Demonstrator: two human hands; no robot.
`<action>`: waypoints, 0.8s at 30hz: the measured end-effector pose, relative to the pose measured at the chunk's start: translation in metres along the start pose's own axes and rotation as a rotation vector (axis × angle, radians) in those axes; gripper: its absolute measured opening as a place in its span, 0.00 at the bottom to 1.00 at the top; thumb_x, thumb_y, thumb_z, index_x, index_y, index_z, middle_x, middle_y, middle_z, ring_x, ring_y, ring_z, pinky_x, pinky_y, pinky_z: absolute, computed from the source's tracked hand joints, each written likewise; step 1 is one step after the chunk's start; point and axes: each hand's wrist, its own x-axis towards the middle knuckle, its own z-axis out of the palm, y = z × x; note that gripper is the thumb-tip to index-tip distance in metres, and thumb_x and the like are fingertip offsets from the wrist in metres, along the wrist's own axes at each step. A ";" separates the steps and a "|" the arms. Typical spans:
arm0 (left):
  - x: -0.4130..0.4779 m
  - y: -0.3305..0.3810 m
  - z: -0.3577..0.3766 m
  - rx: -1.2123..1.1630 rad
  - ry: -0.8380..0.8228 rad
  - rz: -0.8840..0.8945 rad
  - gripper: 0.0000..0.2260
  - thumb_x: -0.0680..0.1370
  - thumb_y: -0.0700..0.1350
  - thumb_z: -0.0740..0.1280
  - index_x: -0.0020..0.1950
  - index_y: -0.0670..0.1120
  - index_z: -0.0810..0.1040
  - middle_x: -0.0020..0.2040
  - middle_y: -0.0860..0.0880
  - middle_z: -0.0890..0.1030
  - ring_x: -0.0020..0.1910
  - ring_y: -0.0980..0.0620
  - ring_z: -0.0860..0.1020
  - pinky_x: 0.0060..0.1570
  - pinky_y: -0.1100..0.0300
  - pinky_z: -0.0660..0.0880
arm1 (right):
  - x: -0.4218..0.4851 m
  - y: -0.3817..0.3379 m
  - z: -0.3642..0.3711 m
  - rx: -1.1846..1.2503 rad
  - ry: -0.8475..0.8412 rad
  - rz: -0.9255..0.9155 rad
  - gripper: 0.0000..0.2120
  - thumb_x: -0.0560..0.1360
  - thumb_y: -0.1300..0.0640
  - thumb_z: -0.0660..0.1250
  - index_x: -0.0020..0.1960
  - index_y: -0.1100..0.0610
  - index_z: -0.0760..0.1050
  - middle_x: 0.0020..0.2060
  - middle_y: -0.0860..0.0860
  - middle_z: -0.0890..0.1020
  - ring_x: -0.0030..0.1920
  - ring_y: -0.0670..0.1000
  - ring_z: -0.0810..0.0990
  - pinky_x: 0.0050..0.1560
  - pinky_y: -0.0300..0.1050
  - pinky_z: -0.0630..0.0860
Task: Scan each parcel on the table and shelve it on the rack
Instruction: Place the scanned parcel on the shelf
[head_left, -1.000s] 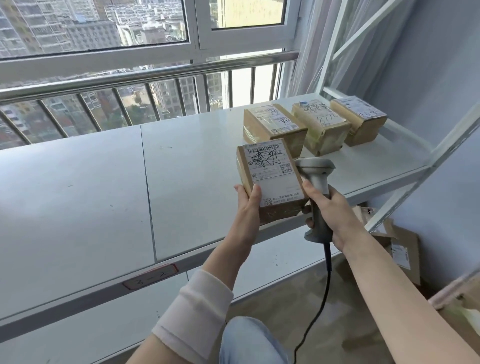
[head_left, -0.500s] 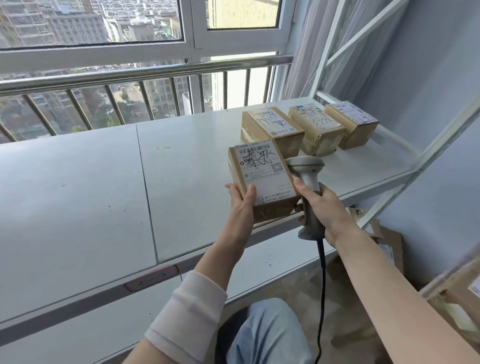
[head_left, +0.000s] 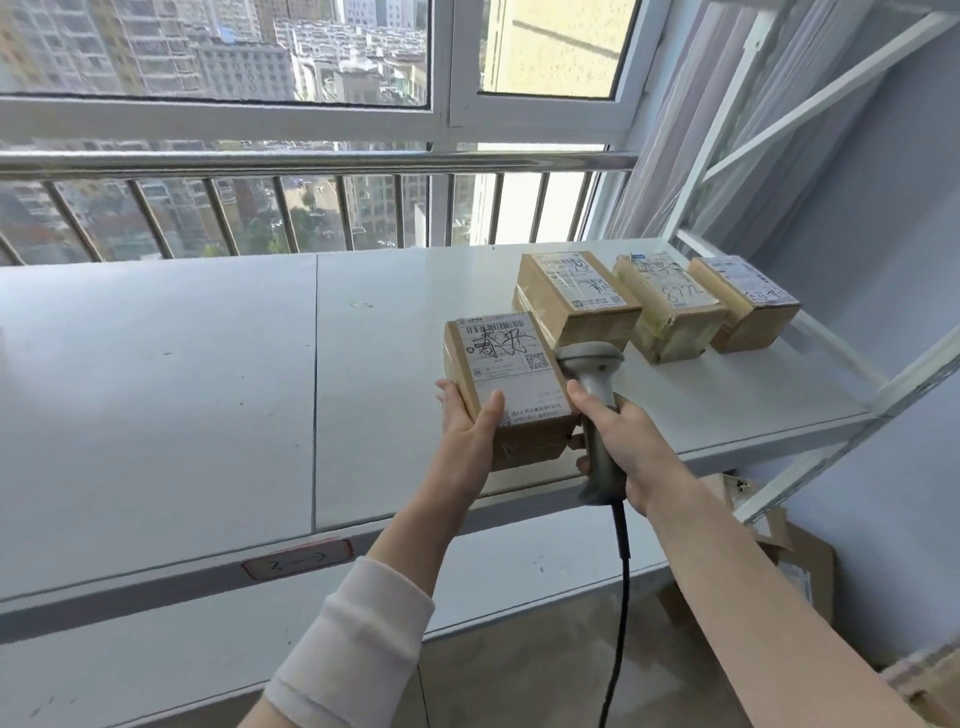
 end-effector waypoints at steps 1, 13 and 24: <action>0.000 0.000 -0.001 0.008 0.019 -0.006 0.32 0.81 0.52 0.56 0.76 0.49 0.37 0.78 0.48 0.50 0.76 0.50 0.53 0.74 0.49 0.55 | 0.003 0.000 0.002 -0.001 -0.013 0.011 0.15 0.75 0.45 0.65 0.51 0.57 0.74 0.41 0.52 0.82 0.37 0.50 0.79 0.24 0.38 0.74; -0.001 -0.005 -0.005 0.461 0.189 0.206 0.38 0.76 0.57 0.60 0.77 0.47 0.42 0.77 0.50 0.39 0.75 0.56 0.37 0.71 0.61 0.40 | 0.018 0.010 -0.008 0.037 -0.080 0.074 0.11 0.75 0.47 0.66 0.49 0.54 0.73 0.44 0.49 0.82 0.38 0.51 0.78 0.23 0.37 0.72; 0.026 0.008 -0.009 1.293 0.006 0.570 0.36 0.72 0.58 0.68 0.75 0.51 0.58 0.77 0.53 0.53 0.76 0.58 0.46 0.70 0.66 0.36 | 0.025 -0.008 -0.032 0.150 -0.126 0.058 0.14 0.76 0.48 0.66 0.55 0.57 0.73 0.49 0.50 0.85 0.35 0.49 0.75 0.23 0.38 0.71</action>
